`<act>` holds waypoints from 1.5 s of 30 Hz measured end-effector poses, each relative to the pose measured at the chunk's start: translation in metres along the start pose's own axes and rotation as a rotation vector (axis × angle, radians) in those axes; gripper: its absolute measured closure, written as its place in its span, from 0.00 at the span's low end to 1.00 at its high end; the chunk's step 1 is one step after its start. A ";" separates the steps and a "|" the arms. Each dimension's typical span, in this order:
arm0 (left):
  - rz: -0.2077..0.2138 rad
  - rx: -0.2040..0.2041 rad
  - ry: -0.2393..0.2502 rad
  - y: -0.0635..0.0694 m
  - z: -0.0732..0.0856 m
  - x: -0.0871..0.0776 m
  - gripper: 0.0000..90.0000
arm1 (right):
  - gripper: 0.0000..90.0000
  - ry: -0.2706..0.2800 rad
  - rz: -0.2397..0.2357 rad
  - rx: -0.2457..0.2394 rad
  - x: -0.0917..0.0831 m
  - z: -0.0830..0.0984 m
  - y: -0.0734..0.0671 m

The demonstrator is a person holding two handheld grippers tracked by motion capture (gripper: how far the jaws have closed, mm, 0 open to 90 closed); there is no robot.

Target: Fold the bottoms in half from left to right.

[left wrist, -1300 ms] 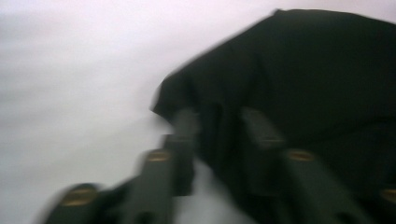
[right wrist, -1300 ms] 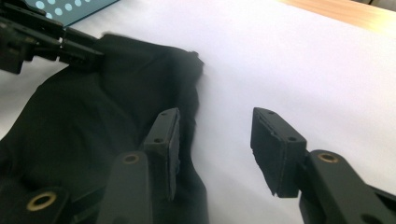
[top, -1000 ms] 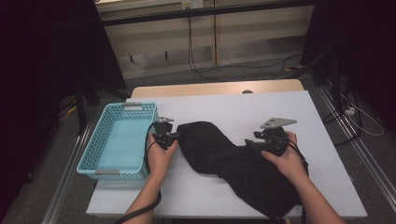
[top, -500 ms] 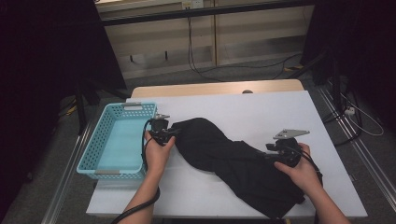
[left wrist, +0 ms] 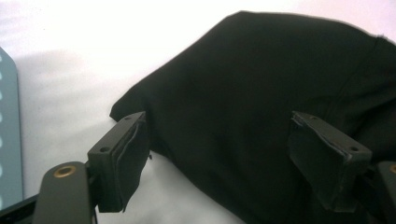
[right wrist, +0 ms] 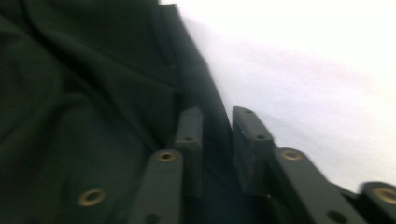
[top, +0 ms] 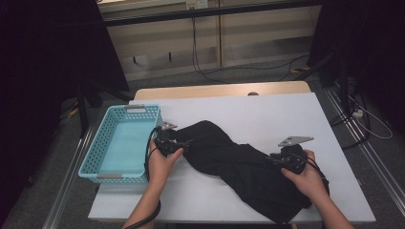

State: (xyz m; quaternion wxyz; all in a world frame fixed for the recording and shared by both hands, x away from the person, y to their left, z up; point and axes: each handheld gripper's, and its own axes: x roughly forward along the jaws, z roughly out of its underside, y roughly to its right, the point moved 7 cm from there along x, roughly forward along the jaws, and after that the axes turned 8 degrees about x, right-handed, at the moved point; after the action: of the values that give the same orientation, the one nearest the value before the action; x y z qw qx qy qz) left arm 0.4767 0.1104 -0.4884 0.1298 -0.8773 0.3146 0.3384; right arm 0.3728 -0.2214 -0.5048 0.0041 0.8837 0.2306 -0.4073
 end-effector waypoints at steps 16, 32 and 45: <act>0.032 0.017 0.016 0.009 -0.004 -0.003 0.22 | 1.00 0.070 0.059 0.057 0.001 -0.026 0.040; 0.043 0.041 0.002 0.011 -0.003 -0.005 0.21 | 0.81 0.121 0.058 0.071 -0.029 -0.019 0.035; 0.037 0.075 0.005 0.013 -0.006 -0.009 0.21 | 0.81 -0.019 0.121 -0.003 -0.050 0.036 0.027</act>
State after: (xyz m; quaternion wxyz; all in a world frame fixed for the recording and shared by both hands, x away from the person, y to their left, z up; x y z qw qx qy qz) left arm 0.4659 0.1021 -0.4780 0.1553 -0.8667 0.3436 0.3266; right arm 0.3297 -0.2725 -0.4981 0.0323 0.8920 0.1775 -0.4144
